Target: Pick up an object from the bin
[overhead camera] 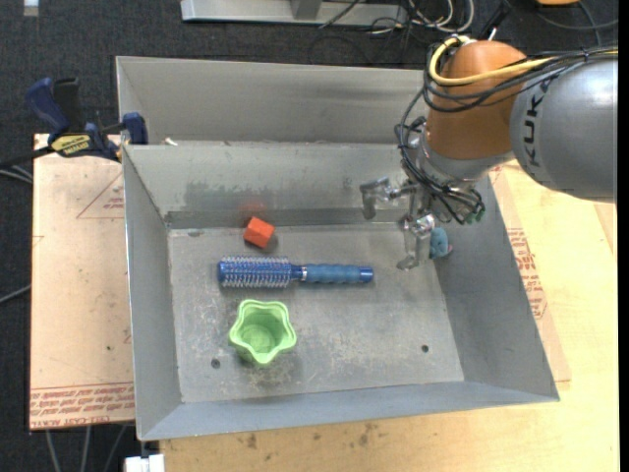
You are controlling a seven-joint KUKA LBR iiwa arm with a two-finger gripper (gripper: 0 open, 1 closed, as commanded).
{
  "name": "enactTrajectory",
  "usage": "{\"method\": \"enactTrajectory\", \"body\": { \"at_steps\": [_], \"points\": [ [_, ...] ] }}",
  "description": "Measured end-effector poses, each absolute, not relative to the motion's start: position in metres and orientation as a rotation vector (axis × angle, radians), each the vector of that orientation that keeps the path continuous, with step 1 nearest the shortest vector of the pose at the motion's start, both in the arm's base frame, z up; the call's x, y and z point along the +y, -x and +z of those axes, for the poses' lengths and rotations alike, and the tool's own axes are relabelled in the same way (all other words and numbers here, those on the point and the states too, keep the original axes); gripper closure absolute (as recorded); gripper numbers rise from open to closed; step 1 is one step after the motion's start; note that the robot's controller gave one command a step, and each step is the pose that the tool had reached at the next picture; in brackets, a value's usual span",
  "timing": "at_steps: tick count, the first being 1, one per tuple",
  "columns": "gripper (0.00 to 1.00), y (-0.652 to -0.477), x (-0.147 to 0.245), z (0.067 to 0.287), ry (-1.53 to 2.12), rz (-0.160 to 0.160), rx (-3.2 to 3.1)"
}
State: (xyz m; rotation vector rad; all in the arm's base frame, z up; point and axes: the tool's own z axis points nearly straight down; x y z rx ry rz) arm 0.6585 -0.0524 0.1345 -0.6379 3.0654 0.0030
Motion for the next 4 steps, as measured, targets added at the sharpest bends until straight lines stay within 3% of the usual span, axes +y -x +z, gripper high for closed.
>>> {"method": "enactTrajectory", "body": {
  "at_steps": [1, 2, 3, 4],
  "points": [
    [0.00, -0.644, 0.004, 0.113, 0.857, 0.005, 3.021],
    [0.00, -0.606, 0.027, 0.067, 0.866, 0.006, 3.023],
    [1.00, -0.609, 0.025, 0.071, 0.861, 0.001, 3.017],
    [1.00, -0.628, -0.019, 0.156, 0.851, -0.007, 3.012]
  ]
}}
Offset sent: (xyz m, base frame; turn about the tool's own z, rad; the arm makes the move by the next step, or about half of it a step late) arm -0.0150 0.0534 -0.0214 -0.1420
